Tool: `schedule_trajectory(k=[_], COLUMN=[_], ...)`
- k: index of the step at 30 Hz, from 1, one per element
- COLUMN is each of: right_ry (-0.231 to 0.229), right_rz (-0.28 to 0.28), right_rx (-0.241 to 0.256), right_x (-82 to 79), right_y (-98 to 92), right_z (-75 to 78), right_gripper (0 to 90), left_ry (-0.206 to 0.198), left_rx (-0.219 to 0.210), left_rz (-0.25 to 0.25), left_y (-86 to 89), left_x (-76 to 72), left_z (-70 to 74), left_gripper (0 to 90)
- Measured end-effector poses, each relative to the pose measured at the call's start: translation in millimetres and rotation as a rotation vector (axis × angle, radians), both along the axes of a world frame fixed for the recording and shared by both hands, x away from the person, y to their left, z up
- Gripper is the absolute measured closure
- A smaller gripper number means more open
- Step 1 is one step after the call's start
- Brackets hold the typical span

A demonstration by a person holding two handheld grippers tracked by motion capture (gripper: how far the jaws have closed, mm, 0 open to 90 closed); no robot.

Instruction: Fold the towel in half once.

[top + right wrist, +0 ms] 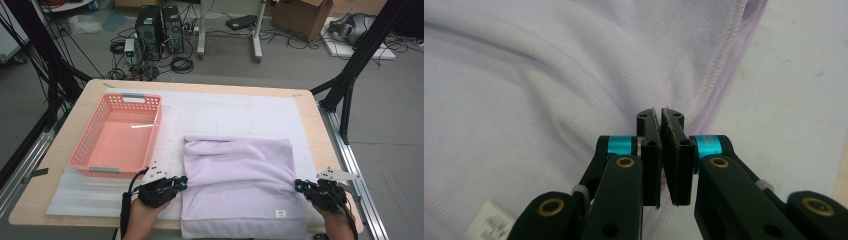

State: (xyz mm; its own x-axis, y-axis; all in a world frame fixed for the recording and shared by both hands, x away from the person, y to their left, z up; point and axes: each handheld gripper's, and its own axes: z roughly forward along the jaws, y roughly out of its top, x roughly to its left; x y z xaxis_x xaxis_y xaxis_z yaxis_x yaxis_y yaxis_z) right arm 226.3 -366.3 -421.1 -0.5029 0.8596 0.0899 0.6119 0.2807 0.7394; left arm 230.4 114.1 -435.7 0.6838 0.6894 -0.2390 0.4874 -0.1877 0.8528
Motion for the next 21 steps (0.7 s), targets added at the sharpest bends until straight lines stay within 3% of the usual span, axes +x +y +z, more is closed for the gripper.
schedule_trajectory(k=[6, 7, 9, 11, 16, 19, 21], right_ry=[0.081, 0.073, 0.056, 0.028, -0.054, -0.053, -0.039], right_rz=[0.018, 0.006, -0.037, -0.059, -0.102, -0.122, -0.132], right_rx=[-0.016, -0.003, 0.017, 0.048, 0.021, 0.033, 0.013], right_x=[-23.7, -25.3, -22.9, -16.5, 8.6, 29.2, 41.5], right_y=[-2.1, -3.2, -4.0, -3.0, 6.7, 9.4, 12.4], right_z=[4.4, 5.7, 6.8, 6.5, 2.5, -1.3, -6.9], right_gripper=[84.4, 70.9, 62.0, 58.8, 53.4, 52.3, 54.7], left_ry=[0.031, 0.029, 0.028, 0.029, 0.034, 0.067, 0.115], left_rx=[-0.022, -0.024, -0.004, 0.007, 0.000, -0.003, -0.022], left_rz=[-0.046, -0.039, 0.006, 0.036, 0.096, 0.113, 0.109], left_y=[3.0, 2.5, 0.2, -2.0, -3.0, -3.4, -6.6], left_x=[-14.9, -14.2, -7.3, 1.2, 23.5, 40.1, 50.2], left_z=[-1.2, -1.3, -2.0, -2.6, -3.0, -5.3, -9.3], left_gripper=[83.6, 74.1, 60.6, 54.6, 48.8, 48.1, 47.3])
